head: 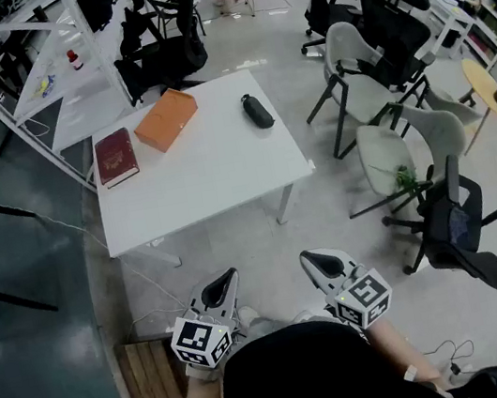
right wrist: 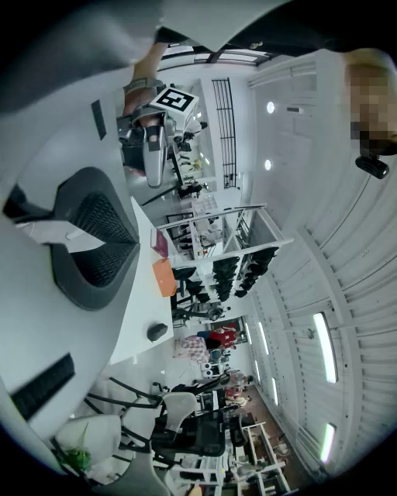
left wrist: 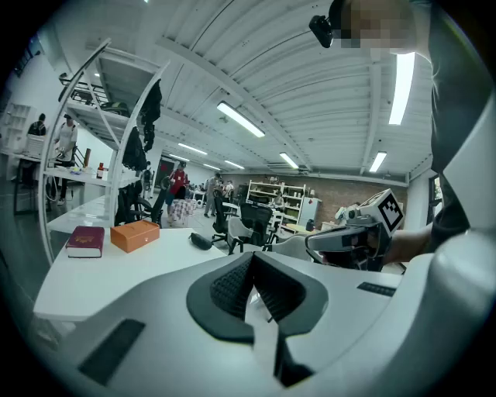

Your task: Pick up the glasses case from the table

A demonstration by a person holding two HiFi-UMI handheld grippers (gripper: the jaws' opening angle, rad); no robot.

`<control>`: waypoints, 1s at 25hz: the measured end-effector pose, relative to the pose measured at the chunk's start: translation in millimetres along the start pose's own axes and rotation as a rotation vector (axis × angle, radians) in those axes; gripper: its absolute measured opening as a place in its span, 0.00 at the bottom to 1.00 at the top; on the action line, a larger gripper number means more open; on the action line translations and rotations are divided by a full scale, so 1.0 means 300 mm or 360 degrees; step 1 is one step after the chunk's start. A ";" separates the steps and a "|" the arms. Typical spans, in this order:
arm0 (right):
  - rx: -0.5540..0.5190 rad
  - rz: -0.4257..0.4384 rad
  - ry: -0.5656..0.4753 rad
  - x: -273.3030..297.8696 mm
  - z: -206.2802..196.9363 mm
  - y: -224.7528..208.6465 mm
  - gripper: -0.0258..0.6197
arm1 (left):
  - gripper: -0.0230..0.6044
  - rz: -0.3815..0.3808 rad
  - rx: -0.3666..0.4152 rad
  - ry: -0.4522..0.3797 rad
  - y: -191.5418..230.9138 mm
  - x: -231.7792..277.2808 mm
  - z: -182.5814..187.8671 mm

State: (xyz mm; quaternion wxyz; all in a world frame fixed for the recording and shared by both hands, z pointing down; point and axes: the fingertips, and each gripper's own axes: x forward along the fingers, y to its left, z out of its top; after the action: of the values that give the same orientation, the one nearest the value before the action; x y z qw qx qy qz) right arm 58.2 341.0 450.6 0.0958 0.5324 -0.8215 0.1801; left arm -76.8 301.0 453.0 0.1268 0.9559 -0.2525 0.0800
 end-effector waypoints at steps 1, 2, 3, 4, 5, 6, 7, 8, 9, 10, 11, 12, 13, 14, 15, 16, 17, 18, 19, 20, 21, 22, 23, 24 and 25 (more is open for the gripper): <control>-0.0005 0.0004 0.0005 0.012 0.001 0.011 0.08 | 0.07 0.0002 -0.0010 -0.0005 0.014 -0.008 0.001; -0.0010 0.0008 0.0009 0.025 0.003 0.021 0.08 | 0.07 0.0003 -0.0018 -0.0009 0.027 -0.015 0.002; -0.0014 0.0011 0.0012 0.039 0.005 0.030 0.08 | 0.07 0.0004 -0.0022 -0.0014 0.040 -0.021 0.004; -0.0018 0.0015 0.0015 0.054 0.009 0.037 0.08 | 0.07 0.0004 -0.0021 -0.0016 0.053 -0.026 0.007; -0.0022 0.0018 0.0018 0.072 0.012 0.044 0.08 | 0.07 0.0006 -0.0016 -0.0015 0.068 -0.030 0.009; -0.0026 0.0023 0.0022 0.091 0.015 0.051 0.08 | 0.07 0.0009 -0.0012 -0.0011 0.085 -0.034 0.008; -0.0028 0.0029 0.0026 0.111 0.018 0.060 0.08 | 0.07 0.0011 -0.0010 -0.0007 0.103 -0.039 0.006; -0.0031 0.0036 0.0030 0.133 0.020 0.070 0.08 | 0.07 0.0014 -0.0013 -0.0006 0.122 -0.046 0.002; -0.0032 0.0043 0.0033 0.155 0.022 0.081 0.08 | 0.07 0.0017 -0.0022 -0.0009 0.142 -0.056 -0.001; -0.0029 0.0046 0.0032 0.176 0.024 0.090 0.08 | 0.07 0.0021 -0.0034 -0.0015 0.164 -0.068 -0.004; -0.0022 0.0046 0.0027 0.198 0.028 0.097 0.08 | 0.07 0.0026 -0.0047 -0.0025 0.187 -0.081 -0.004; -0.0012 0.0045 0.0021 0.221 0.033 0.101 0.08 | 0.07 0.0034 -0.0061 -0.0040 0.212 -0.097 -0.002; -0.0003 0.0043 0.0018 0.246 0.038 0.105 0.08 | 0.07 0.0041 -0.0077 -0.0057 0.238 -0.113 0.003; 0.0004 0.0043 0.0019 0.271 0.041 0.109 0.08 | 0.07 0.0043 -0.0093 -0.0074 0.263 -0.128 0.007; 0.0005 0.0044 0.0026 0.296 0.040 0.113 0.08 | 0.07 0.0039 -0.0103 -0.0084 0.284 -0.142 0.010; 0.0000 0.0047 0.0037 0.320 0.038 0.119 0.08 | 0.06 0.0033 -0.0102 -0.0085 0.301 -0.153 0.009; -0.0008 0.0052 0.0047 0.343 0.037 0.126 0.08 | 0.07 0.0030 -0.0089 -0.0077 0.318 -0.162 0.005; -0.0017 0.0060 0.0054 0.366 0.038 0.132 0.08 | 0.07 0.0032 -0.0071 -0.0064 0.335 -0.167 0.000; -0.0024 0.0070 0.0058 0.389 0.040 0.137 0.08 | 0.07 0.0038 -0.0059 -0.0052 0.352 -0.170 -0.005; -0.0027 0.0081 0.0061 0.412 0.044 0.139 0.08 | 0.07 0.0045 -0.0059 -0.0043 0.368 -0.172 -0.010; -0.0028 0.0093 0.0066 0.434 0.046 0.139 0.08 | 0.07 0.0051 -0.0069 -0.0039 0.382 -0.173 -0.015; -0.0027 0.0105 0.0071 0.456 0.047 0.137 0.08 | 0.07 0.0061 -0.0084 -0.0034 0.395 -0.172 -0.022; -0.0024 0.0116 0.0075 0.479 0.048 0.132 0.08 | 0.07 0.0077 -0.0100 -0.0027 0.409 -0.170 -0.030; -0.0019 0.0130 0.0078 0.506 0.050 0.126 0.08 | 0.07 0.0098 -0.0114 -0.0018 0.428 -0.166 -0.038; -0.0016 0.0150 0.0080 0.536 0.057 0.120 0.08 | 0.07 0.0124 -0.0128 -0.0009 0.451 -0.160 -0.043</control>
State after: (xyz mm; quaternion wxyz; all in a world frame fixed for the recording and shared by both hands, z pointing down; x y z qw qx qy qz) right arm -40.5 212.3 484.1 0.1106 0.4881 -0.8439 0.1936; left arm -187.3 213.0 482.2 0.1612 0.9397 -0.2931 0.0719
